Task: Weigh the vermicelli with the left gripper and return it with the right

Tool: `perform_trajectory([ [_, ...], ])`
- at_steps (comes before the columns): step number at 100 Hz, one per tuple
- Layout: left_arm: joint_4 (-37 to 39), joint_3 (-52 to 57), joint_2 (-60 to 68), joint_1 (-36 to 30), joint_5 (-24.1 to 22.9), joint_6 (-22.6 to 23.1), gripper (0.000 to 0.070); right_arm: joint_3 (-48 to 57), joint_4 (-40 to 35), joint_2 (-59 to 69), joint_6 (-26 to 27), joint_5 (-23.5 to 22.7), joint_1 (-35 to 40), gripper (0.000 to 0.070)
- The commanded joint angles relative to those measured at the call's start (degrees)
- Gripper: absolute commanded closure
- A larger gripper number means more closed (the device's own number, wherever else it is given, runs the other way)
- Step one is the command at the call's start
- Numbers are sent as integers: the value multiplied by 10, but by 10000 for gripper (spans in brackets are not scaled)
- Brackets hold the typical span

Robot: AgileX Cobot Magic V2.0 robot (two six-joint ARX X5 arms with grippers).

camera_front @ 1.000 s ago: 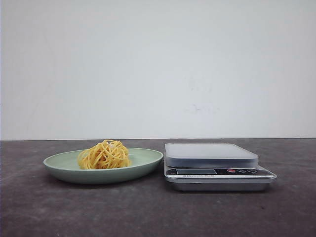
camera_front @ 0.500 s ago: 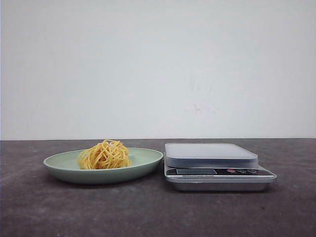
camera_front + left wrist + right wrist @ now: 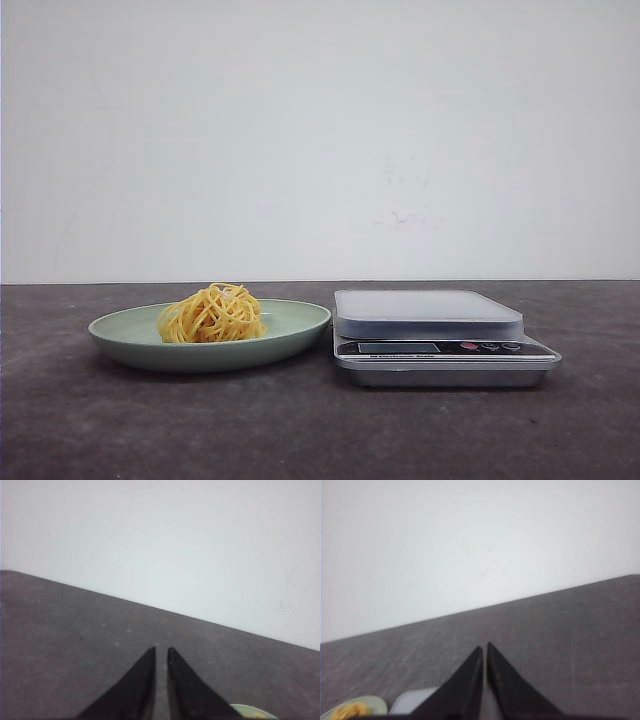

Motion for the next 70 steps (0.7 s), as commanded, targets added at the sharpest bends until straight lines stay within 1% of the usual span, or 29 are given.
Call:
perform_trajectory([
  [1,-26,55,35,-1,11,-9,690,37,-14,24,-30,-9,0,695],
  [9,-50,114,81,-2,36,-3,690,82,-31,56,-42,-25,0,696],
  [23,-57,200,153,-2,94,24,690,151,-42,105,-69,-47,0,695],
  [35,-90,257,210,-3,138,29,690,197,-71,142,-92,-63,0,692],
  [37,-96,264,220,-3,146,30,690,203,-77,148,-97,-64,0,683],
  [40,-103,273,233,-4,166,31,681,211,-85,156,-102,-64,0,635],
  [43,-107,280,246,-6,189,35,629,218,-92,164,-108,-68,0,528],
  [45,-108,283,254,-8,204,34,566,222,-97,169,-111,-72,0,438],
  [49,-108,287,270,-12,230,31,411,228,-104,177,-111,-82,0,271],
  [51,-107,289,277,-15,240,28,340,231,-106,182,-110,-87,0,212],
  [53,-107,290,284,-18,247,22,284,234,-109,186,-109,-92,0,173],
  [55,-108,291,291,-22,250,15,246,237,-112,190,-109,-96,0,151],
  [57,-108,292,298,-26,255,7,229,240,-116,193,-109,-98,0,146],
  [64,-107,294,321,-43,271,-8,233,247,-126,205,-109,-113,0,146],
  [70,-107,301,345,-65,272,-14,242,249,-129,214,-108,-127,0,146],
])
